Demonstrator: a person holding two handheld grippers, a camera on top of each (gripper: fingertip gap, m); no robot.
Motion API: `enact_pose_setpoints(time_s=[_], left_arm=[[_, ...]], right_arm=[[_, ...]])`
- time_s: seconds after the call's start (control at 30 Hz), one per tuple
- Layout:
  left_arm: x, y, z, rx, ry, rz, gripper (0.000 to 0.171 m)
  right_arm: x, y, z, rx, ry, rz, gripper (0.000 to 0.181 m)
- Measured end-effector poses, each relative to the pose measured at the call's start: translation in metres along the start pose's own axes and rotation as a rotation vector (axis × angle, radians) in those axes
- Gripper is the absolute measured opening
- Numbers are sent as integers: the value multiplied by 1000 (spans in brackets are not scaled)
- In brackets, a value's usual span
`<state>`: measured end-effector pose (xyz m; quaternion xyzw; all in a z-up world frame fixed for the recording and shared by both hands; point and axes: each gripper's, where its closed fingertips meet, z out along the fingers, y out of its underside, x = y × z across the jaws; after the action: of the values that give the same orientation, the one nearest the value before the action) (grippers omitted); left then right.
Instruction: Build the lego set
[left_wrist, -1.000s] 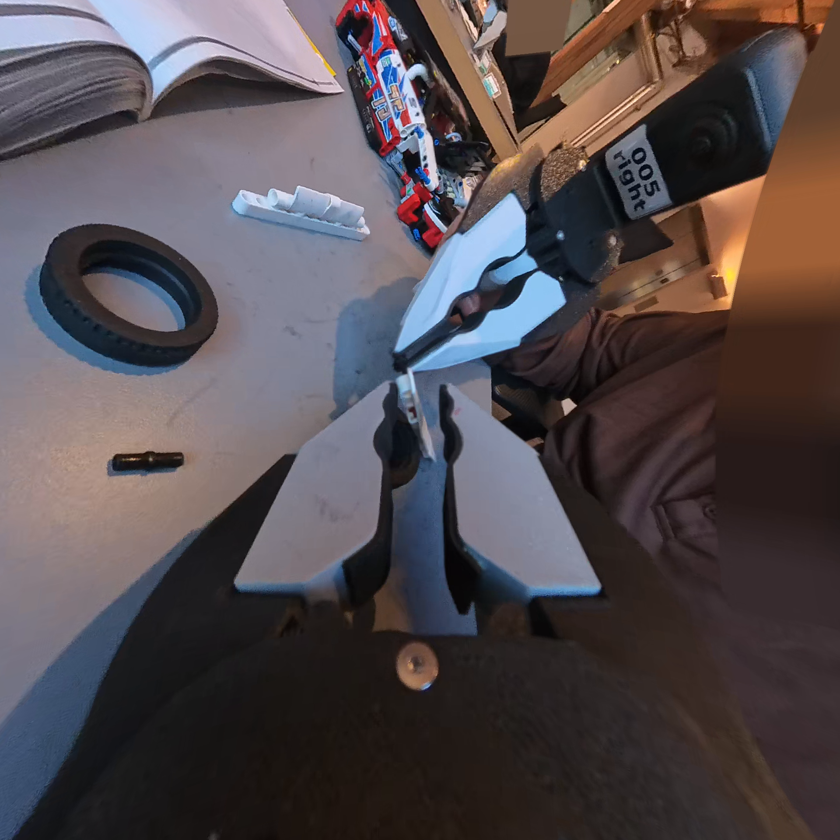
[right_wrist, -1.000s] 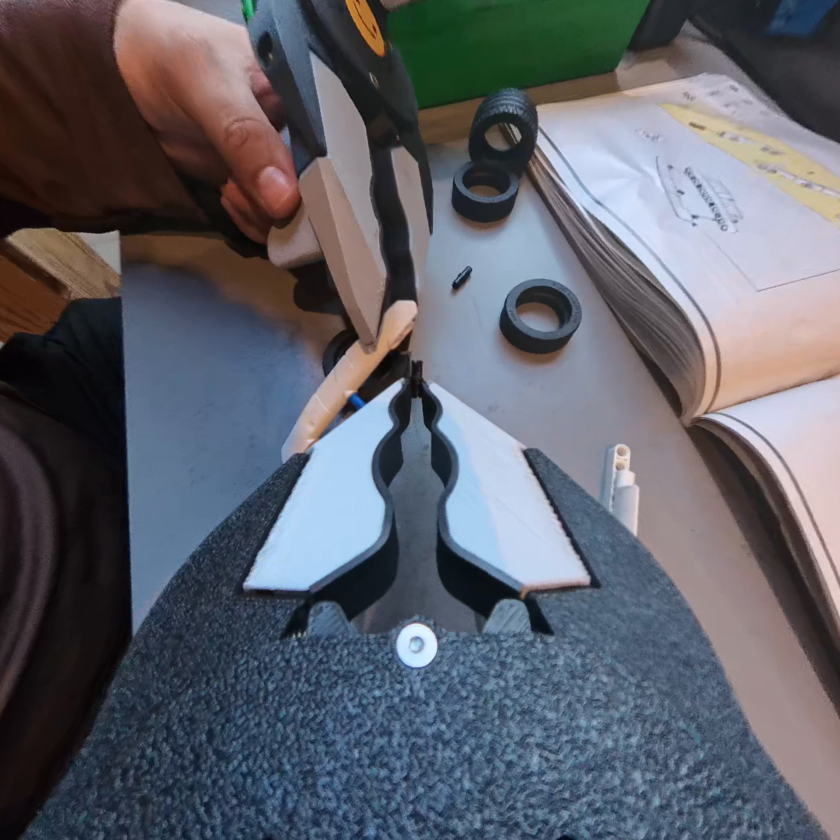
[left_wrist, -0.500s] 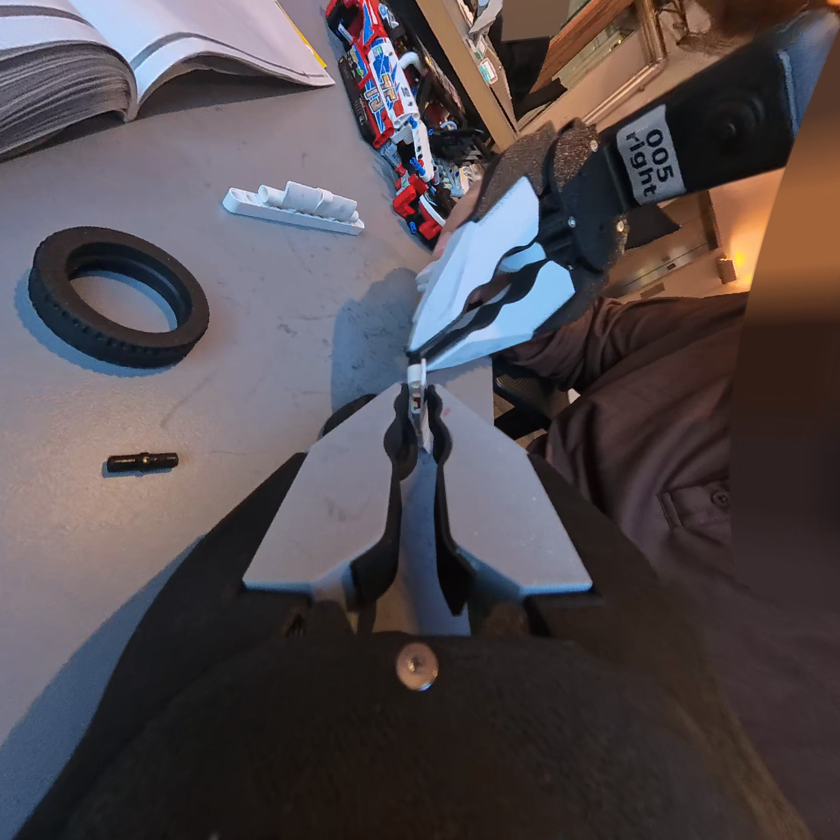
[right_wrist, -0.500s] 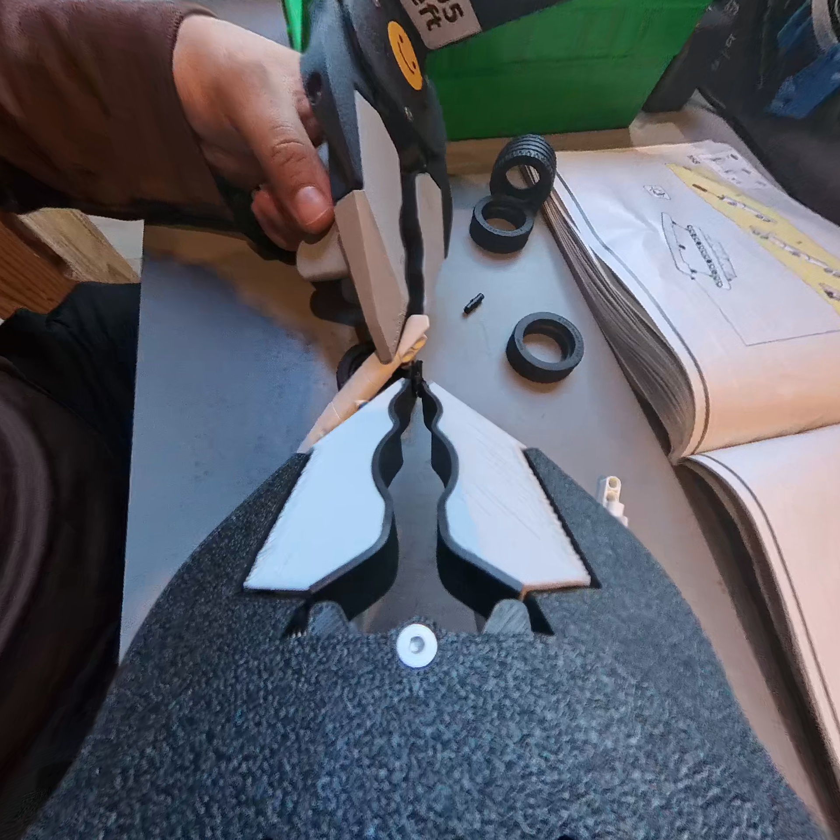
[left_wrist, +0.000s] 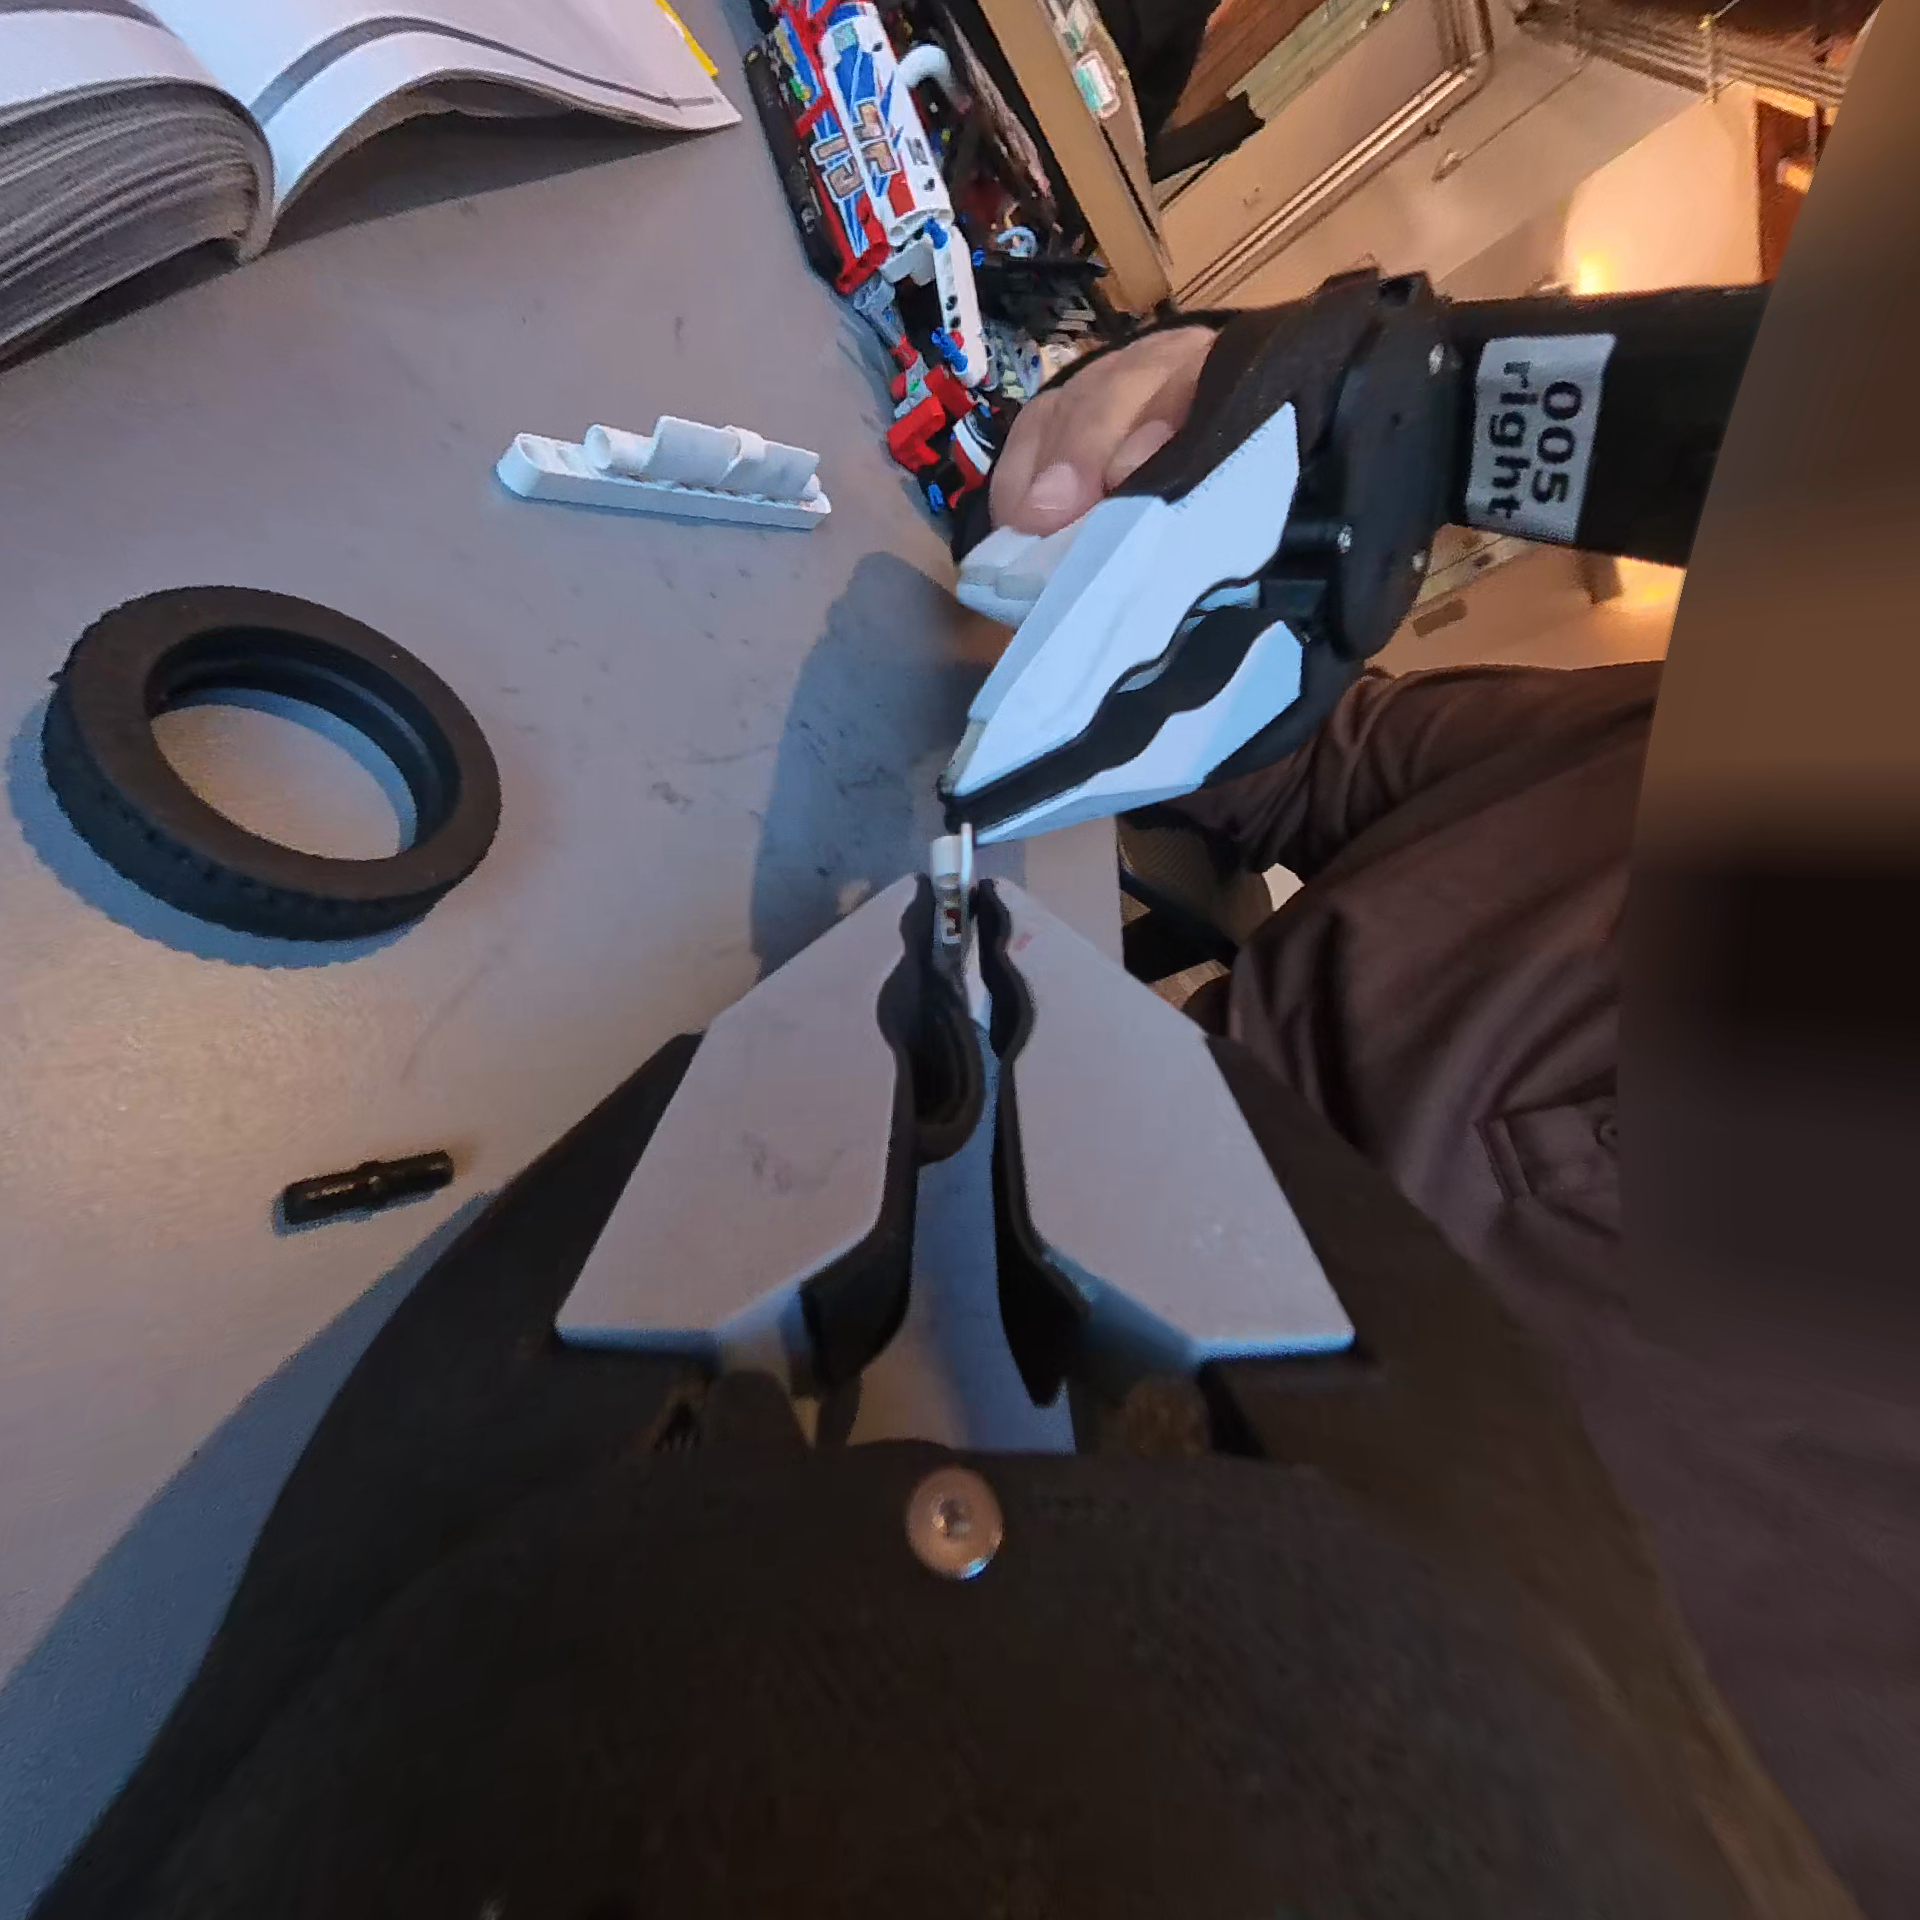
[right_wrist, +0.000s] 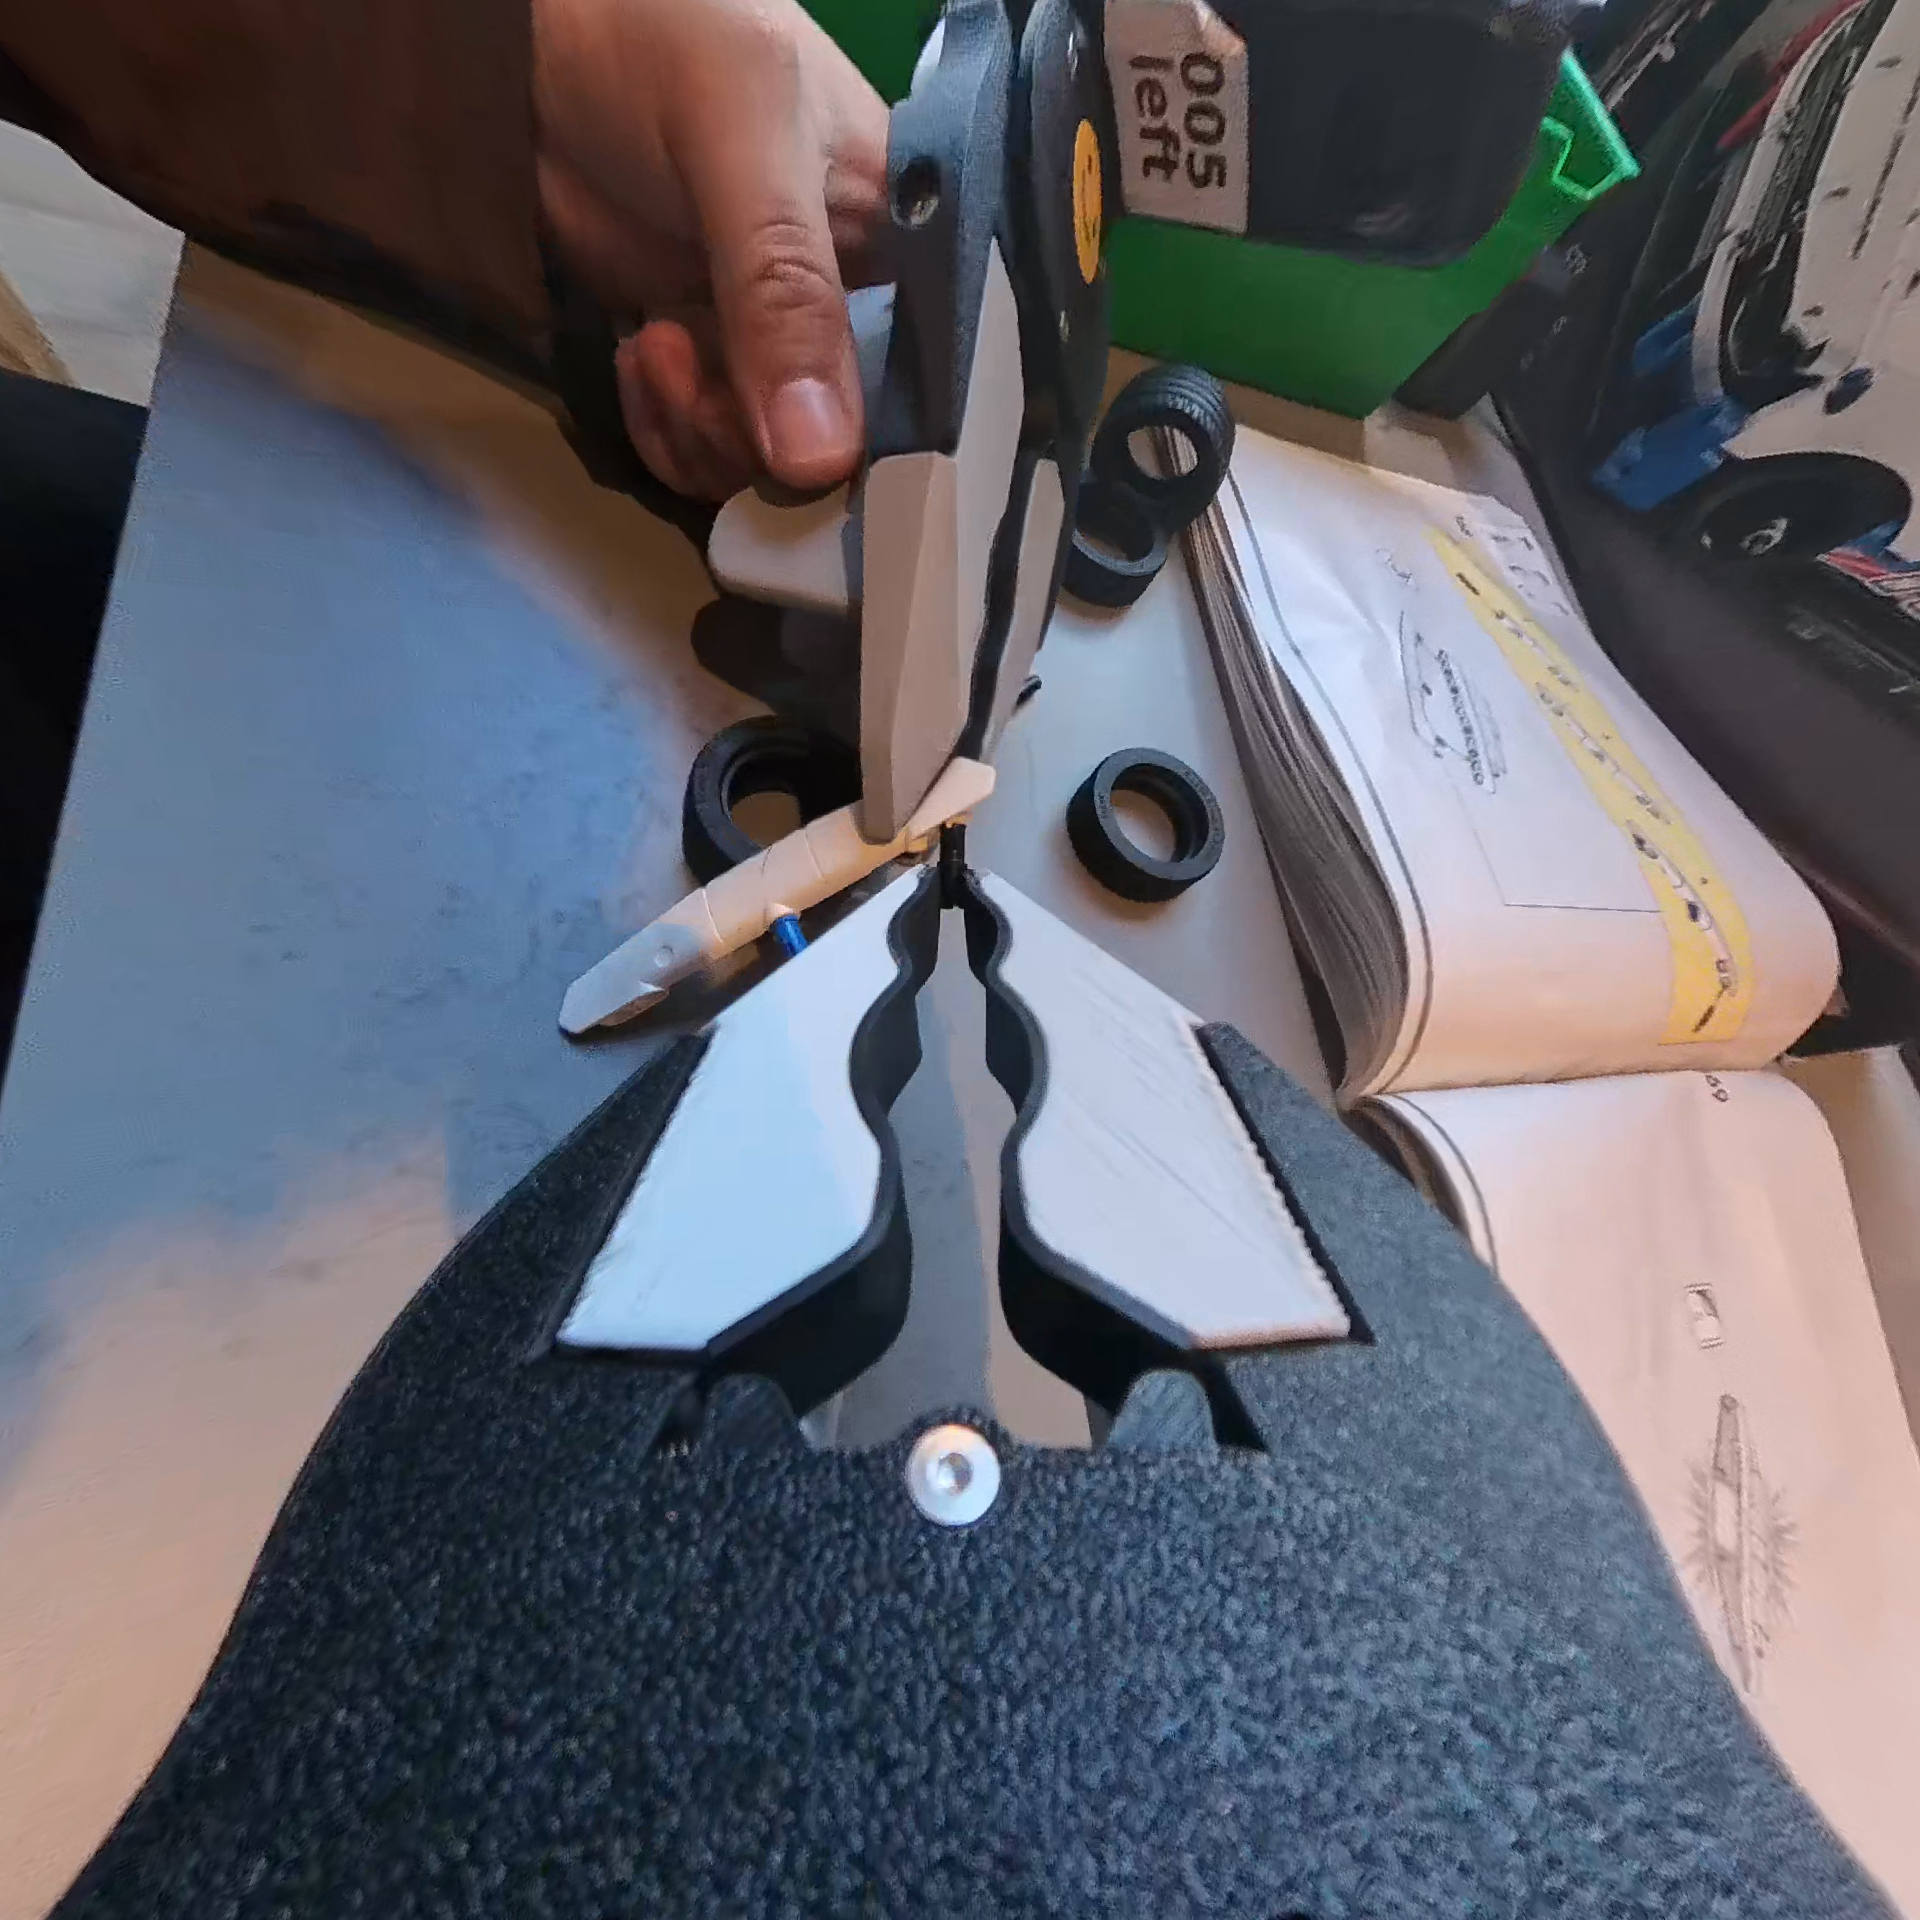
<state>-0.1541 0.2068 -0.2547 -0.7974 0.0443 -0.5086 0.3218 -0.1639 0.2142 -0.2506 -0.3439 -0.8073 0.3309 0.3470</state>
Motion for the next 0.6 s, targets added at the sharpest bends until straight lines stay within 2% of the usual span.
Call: enact_pose_setpoints(time_s=[0.3,0.5,0.6], left_arm=[[2,-9,-4,87,16,-17,5],[0,-8,-4,88,2,-28,5],[-2,-14,-4,104,-17,-3,5]], right_arm=[[-5,1,2,17,-31,48,4],[1,3,0,16,-11,90,4],[-8,4,-2,20,-64,133,4]])
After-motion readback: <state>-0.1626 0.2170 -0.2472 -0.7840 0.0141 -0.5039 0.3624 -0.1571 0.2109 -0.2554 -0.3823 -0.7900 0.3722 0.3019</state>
